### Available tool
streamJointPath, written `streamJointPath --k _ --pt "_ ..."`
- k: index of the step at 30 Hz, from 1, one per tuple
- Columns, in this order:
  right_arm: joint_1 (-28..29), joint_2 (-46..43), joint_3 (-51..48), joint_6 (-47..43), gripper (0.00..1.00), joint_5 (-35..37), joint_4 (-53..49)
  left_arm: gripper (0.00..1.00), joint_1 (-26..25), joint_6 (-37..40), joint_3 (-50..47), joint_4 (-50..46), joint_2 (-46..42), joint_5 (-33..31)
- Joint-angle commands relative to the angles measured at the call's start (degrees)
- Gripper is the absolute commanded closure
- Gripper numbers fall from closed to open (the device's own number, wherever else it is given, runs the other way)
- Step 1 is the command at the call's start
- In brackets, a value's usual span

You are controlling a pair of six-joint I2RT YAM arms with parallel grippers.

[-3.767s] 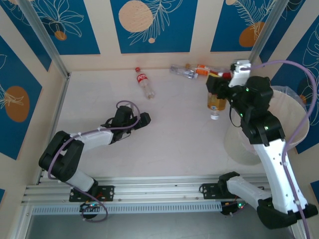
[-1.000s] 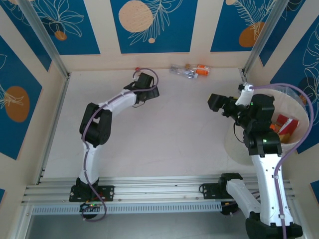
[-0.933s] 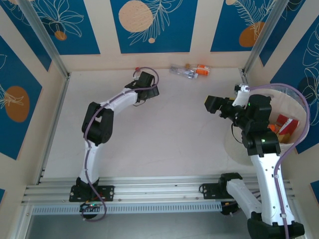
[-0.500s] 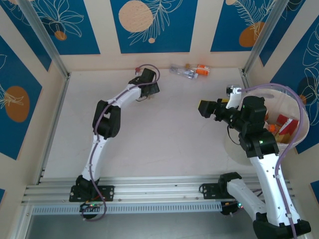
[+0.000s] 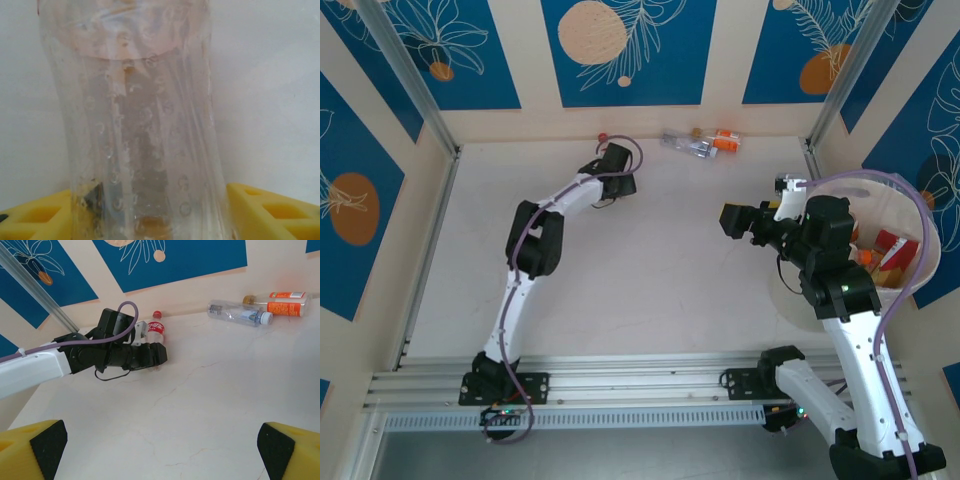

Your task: Put the plastic bottles in the bin

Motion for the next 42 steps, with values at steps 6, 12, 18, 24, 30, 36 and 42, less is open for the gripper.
streamJointPath --k 6,12,18,24,30,36,42 --pt "0.5 0.2 -1.1 0.8 0.01 0.7 4.2 0.56 0.6 4.0 -20.3 15.0 -12.2 6.3" --pt "0.6 0.8 -3.8 5.0 0.01 -3.9 10.9 0.68 0.4 3.3 -34.5 24.8 -22.6 14.6" --pt "1.5 3.3 -6.1 9.4 0.01 -6.2 17.9 0.71 -0.2 0.3 -50.5 40.3 -34.4 26.3" --pt "3.2 8.5 -6.2 13.8 0.01 -7.6 22.9 0.71 -1.2 -1.0 -59.0 53.1 -41.4 43.3" --pt "3.8 13.6 -5.3 20.5 0.01 -7.3 26.6 0.71 -3.0 -1.8 -62.6 59.9 -46.3 53.1" --pt "3.9 18.5 -2.1 24.9 0.01 -13.2 29.3 0.71 -5.1 -0.2 -63.4 61.1 -49.6 59.1" --pt "4.0 20.9 -1.5 29.5 0.01 -13.0 35.4 0.69 -6.3 3.6 -63.5 59.0 -52.0 62.8"
